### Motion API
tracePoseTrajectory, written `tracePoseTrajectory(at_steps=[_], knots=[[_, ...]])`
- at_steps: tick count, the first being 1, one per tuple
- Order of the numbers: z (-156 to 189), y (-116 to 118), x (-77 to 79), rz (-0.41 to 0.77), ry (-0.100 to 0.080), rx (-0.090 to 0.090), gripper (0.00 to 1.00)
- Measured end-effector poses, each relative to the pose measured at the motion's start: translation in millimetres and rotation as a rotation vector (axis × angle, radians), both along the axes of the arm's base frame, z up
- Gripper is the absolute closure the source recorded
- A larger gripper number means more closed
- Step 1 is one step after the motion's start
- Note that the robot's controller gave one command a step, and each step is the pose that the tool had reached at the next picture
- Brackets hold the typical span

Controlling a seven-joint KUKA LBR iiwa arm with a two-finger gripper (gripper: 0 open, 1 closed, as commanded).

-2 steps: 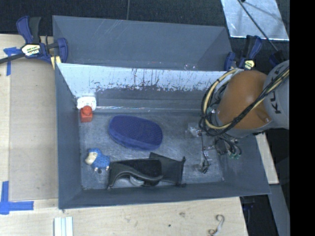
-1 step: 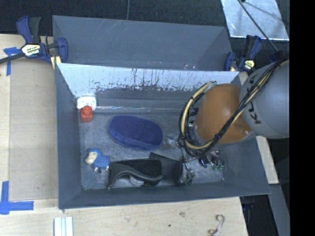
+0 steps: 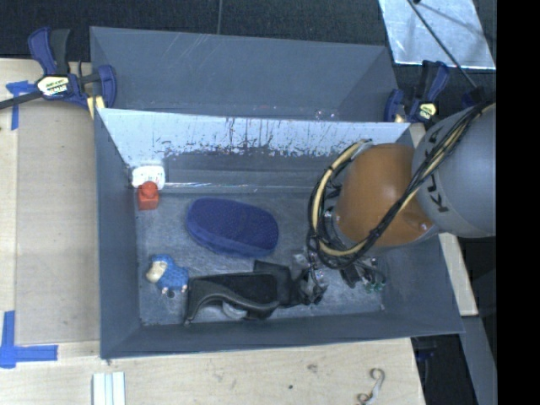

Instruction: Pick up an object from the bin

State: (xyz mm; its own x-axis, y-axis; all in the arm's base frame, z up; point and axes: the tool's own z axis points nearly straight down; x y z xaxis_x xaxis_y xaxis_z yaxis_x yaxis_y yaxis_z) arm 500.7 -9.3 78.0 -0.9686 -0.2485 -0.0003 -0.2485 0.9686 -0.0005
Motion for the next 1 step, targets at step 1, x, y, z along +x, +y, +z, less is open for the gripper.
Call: tracePoseTrajectory(at_steps=[1], knots=[[128.1, -18.7, -2.6, 0.019, -0.011, -0.001, 1.0]])
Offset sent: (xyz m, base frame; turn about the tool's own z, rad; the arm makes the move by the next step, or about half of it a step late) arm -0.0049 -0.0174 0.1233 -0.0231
